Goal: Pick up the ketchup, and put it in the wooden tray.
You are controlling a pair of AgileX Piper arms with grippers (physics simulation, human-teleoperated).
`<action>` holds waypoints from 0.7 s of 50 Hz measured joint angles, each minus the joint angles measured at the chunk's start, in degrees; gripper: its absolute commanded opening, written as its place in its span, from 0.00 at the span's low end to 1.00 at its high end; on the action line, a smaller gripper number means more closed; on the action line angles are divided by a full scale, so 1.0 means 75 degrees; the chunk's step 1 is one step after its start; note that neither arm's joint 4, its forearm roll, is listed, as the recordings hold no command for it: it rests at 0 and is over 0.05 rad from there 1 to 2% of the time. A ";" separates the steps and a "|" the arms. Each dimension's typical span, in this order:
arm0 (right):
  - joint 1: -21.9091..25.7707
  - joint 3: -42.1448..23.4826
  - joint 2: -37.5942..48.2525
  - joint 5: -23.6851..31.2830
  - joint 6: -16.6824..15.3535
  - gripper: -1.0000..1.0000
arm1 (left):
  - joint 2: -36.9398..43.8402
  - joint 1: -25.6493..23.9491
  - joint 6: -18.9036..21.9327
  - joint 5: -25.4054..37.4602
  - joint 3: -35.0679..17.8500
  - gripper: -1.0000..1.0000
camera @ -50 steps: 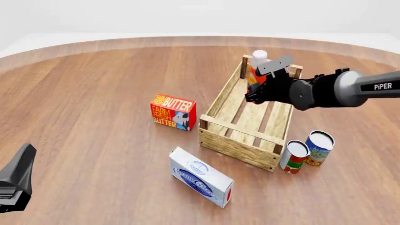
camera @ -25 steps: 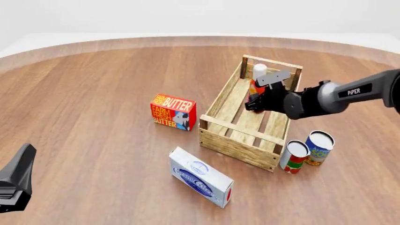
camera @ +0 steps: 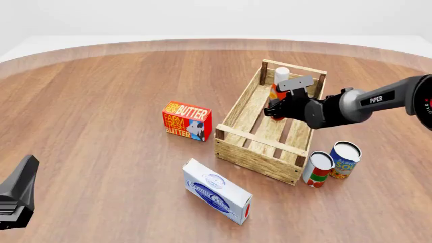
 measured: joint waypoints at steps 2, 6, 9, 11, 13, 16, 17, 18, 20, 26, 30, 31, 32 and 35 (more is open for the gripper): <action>-0.0002 0.0011 0.0022 -0.0013 0.0023 1.00 | 0.0000 0.0000 0.0000 0.0000 0.0000 1.00; -0.0011 0.0059 0.0113 -0.0026 0.0081 1.00 | 0.0000 0.0000 0.0000 0.0000 0.0000 1.00; -0.0022 0.0096 0.0147 -0.0039 0.0114 1.00 | 0.0000 0.0000 0.0000 0.0000 0.0000 1.00; -0.0031 0.0118 0.0155 -0.0046 0.0132 1.00 | 0.0000 0.0000 0.0000 0.0000 0.0000 1.00; -0.0040 0.0139 0.0151 -0.0049 0.0145 1.00 | 0.0000 0.0000 0.0000 0.0000 0.0000 1.00; -0.0056 0.0172 0.0121 -0.0054 0.0161 1.00 | 0.0000 0.0000 0.0000 0.0000 0.0000 1.00; -0.0059 0.0185 0.0103 -0.0056 0.0170 1.00 | 0.0000 0.0000 0.0000 0.0000 0.0000 1.00; -0.0062 0.0198 0.0082 -0.0060 0.0178 1.00 | 0.0000 0.0000 0.0000 0.0000 0.0000 1.00; -0.0067 0.0223 0.0042 -0.0068 0.0192 1.00 | 0.0000 0.0000 0.0000 0.0000 0.0000 1.00; -0.0074 0.0307 -0.0086 -0.0099 0.0210 1.00 | 0.0000 0.0000 0.0000 0.0000 0.0000 1.00; -0.0086 0.0376 -0.0196 -0.0122 0.0210 1.00 | 0.0000 0.0000 0.0000 0.0000 0.0000 1.00; -0.0088 0.0394 -0.0225 -0.0127 0.0209 1.00 | 0.0000 0.0000 0.0000 0.0000 0.0000 1.00; -0.0090 0.0412 -0.0255 -0.0131 0.0209 1.00 | 0.0000 0.0000 0.0000 0.0000 0.0000 1.00; -0.0090 0.0470 -0.0358 -0.0137 0.0204 1.00 | 0.0000 0.0000 0.0000 0.0000 0.0000 1.00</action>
